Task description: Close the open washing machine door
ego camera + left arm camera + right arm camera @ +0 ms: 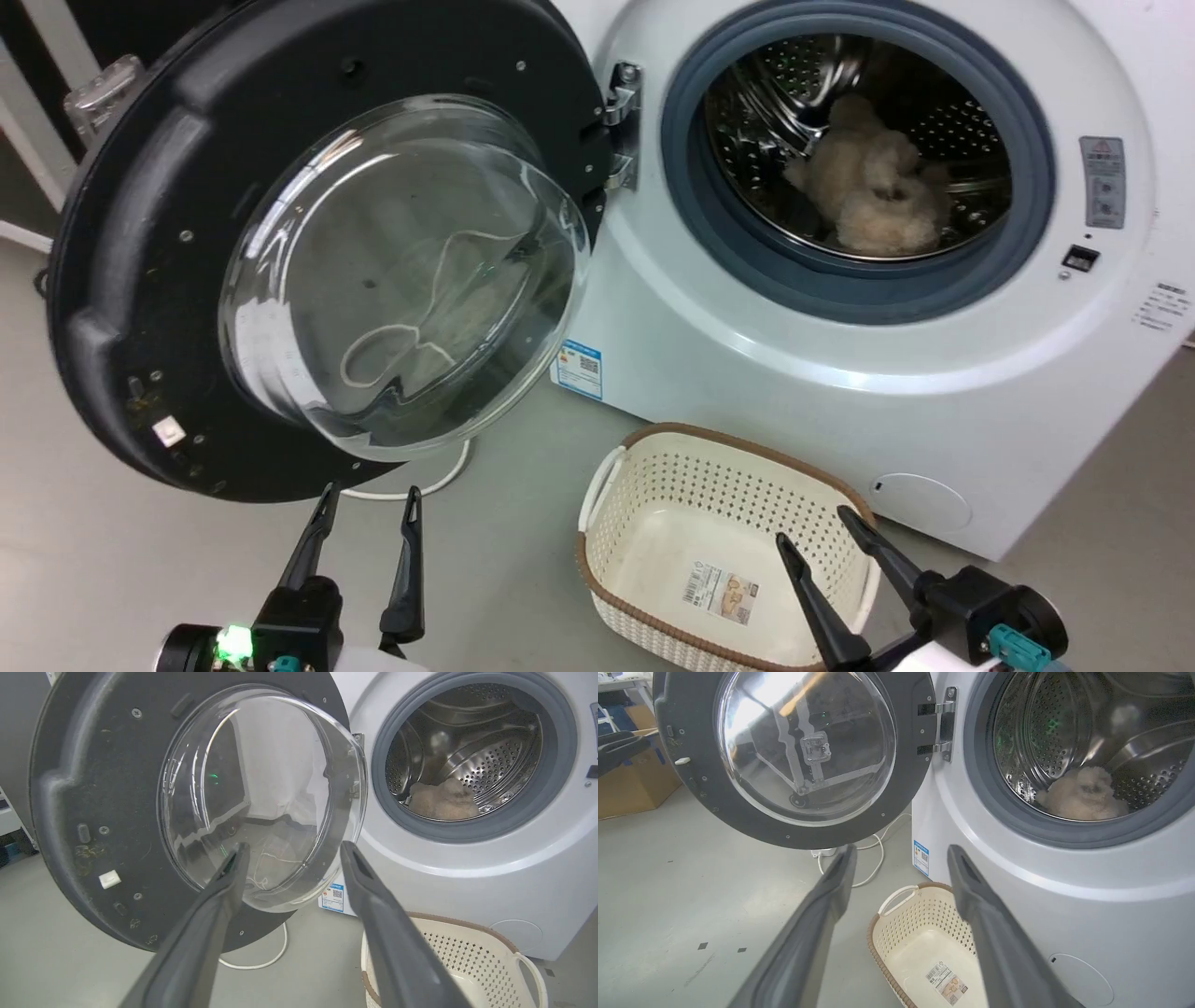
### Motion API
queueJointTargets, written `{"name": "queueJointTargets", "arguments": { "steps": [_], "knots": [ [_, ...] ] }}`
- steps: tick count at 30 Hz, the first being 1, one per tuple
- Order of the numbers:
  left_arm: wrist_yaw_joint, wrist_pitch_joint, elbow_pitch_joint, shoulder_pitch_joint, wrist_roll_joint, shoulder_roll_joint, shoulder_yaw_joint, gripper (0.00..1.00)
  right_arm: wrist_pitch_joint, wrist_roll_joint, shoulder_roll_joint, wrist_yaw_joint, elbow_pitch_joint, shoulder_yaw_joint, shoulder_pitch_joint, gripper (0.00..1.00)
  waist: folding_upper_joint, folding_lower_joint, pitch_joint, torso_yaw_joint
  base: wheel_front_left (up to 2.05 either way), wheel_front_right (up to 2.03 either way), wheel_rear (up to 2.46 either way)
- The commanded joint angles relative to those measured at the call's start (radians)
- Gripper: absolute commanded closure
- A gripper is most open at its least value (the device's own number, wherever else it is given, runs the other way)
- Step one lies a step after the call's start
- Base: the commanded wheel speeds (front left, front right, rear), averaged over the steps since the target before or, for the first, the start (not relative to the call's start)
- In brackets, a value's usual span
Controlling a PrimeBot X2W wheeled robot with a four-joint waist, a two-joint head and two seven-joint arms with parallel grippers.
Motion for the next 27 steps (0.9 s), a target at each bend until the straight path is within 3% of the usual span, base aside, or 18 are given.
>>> {"name": "queueJointTargets", "arguments": {
  "steps": [1, 9, 12, 21, 27],
  "knots": [
    [0.004, -0.009, -0.006, 0.012, -0.005, 0.003, -0.003, 0.00, -0.008, 0.012, -0.007, 0.001, 0.006, 0.007, -0.011, 0.00, 0.0000, 0.0000, 0.000, 0.005, 0.00, 0.00, 0.00],
    [0.007, -0.026, -0.003, 0.018, -0.011, 0.005, -0.008, 0.00, -0.025, 0.030, -0.016, 0.001, 0.017, 0.032, -0.008, 0.00, 0.0000, 0.0000, -0.001, 0.038, 0.00, 0.00, 0.00],
    [0.004, -0.032, 0.001, 0.019, -0.016, 0.006, -0.010, 1.00, -0.031, 0.035, -0.021, 0.001, 0.020, 0.040, -0.005, 0.00, 0.0000, 0.0000, -0.001, 0.050, 0.00, 0.00, 0.00],
    [-0.027, -0.051, -0.093, -0.015, -0.077, -0.005, 0.032, 1.00, -0.050, 0.035, -0.026, 0.001, 0.017, 0.027, 0.026, 0.00, 0.0000, 0.0000, 0.013, 0.090, 0.00, 0.00, 0.00],
    [-0.055, -0.063, -0.166, -0.101, -0.208, 0.000, 0.225, 1.00, -0.062, 0.036, -0.033, 0.001, 0.014, 0.032, 0.026, 0.00, 0.0000, 0.0000, 0.035, 0.065, 0.00, 0.00, 0.00]
  ]
}}
